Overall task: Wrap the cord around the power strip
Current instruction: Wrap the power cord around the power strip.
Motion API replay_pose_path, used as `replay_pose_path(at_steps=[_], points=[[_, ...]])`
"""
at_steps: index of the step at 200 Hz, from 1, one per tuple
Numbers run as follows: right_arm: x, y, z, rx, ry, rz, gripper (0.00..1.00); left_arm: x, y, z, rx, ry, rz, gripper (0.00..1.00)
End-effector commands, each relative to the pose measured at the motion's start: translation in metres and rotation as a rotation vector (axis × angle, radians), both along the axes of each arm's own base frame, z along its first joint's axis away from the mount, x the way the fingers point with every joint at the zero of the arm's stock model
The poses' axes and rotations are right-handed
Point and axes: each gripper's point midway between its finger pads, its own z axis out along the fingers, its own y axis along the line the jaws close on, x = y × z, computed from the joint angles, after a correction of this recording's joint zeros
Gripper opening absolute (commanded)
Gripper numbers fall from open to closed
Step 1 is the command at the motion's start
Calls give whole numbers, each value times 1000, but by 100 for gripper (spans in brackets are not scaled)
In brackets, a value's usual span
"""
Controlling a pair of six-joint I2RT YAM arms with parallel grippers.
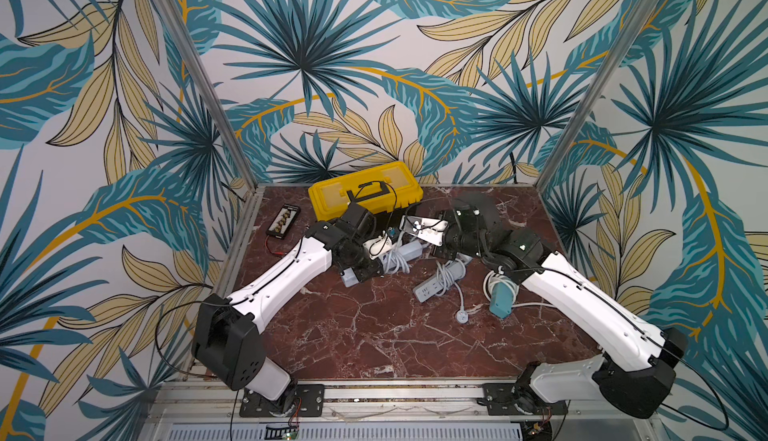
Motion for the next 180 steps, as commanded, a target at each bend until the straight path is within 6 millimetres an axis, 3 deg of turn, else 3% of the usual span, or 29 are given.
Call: replay_pose_path(at_steps=[1, 28, 61, 100, 119, 138, 158, 180], points=[[13, 5, 8, 32, 18, 69, 0, -36, -23, 40, -187, -16, -179, 0], [47, 3, 9, 139, 85, 58, 0, -54, -32, 56, -271, 17, -228, 0], [94, 13, 2, 324, 231, 73, 0, -70, -40, 95, -391, -5, -292, 0], [119, 36, -8, 578, 365, 128, 1, -64, -33, 180, -516, -163, -263, 0], [126, 41, -1, 750, 373, 155, 9, -53, -29, 214, -541, -234, -213, 0], [132, 43, -4, 881, 405, 134, 22, -40, -30, 234, -548, -271, -161, 0], [143, 37, -22, 987, 423, 29, 37, -28, -31, 248, -560, -294, -108, 0], [146, 28, -46, 1081, 411, -62, 40, -17, -34, 256, -565, -300, -69, 0]])
